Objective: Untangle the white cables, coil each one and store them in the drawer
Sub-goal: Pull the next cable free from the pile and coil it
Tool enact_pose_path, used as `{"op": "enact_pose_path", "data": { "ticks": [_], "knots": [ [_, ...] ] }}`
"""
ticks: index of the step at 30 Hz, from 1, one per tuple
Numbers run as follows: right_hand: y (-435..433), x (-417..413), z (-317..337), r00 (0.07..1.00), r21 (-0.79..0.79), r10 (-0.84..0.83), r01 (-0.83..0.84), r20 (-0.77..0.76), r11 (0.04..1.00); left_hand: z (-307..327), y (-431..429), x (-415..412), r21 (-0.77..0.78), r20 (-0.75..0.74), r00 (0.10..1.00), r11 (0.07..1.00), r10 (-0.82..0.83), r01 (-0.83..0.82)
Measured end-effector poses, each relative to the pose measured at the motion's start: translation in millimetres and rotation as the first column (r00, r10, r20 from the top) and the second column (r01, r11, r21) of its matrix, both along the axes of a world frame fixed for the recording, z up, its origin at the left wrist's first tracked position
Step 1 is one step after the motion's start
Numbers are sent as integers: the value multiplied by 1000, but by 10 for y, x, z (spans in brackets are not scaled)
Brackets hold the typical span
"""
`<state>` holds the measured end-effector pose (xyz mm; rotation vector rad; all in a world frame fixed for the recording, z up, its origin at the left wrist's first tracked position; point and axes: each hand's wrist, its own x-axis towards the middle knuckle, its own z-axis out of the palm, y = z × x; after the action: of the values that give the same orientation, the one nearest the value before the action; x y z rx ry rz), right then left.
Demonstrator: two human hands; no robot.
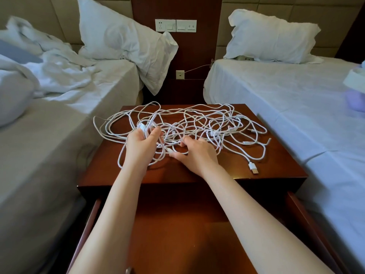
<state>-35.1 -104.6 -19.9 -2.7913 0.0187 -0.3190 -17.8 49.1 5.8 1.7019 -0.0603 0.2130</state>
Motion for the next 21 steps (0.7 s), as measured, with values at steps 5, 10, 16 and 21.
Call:
{"op": "enact_pose_path", "data": {
  "ticks": [5,10,16,21],
  "knots": [
    [7,176,-1,997,64,-16,21,-82,998,-20,14,22,11,-21,1000,1000,5,-5],
    [-166,86,48,985,326,-25,-32,171,945,10,-29,-13,49,-14,999,998,45,-44],
    [-401,-31,144,907,398,-301,170,296,902,90,-41,-125,33,37,975,975,-219,218],
    [-451,-181,156,897,173,-134,66,421,983,87,-58,-97,75,-26,994,991,-107,108]
  ]
}}
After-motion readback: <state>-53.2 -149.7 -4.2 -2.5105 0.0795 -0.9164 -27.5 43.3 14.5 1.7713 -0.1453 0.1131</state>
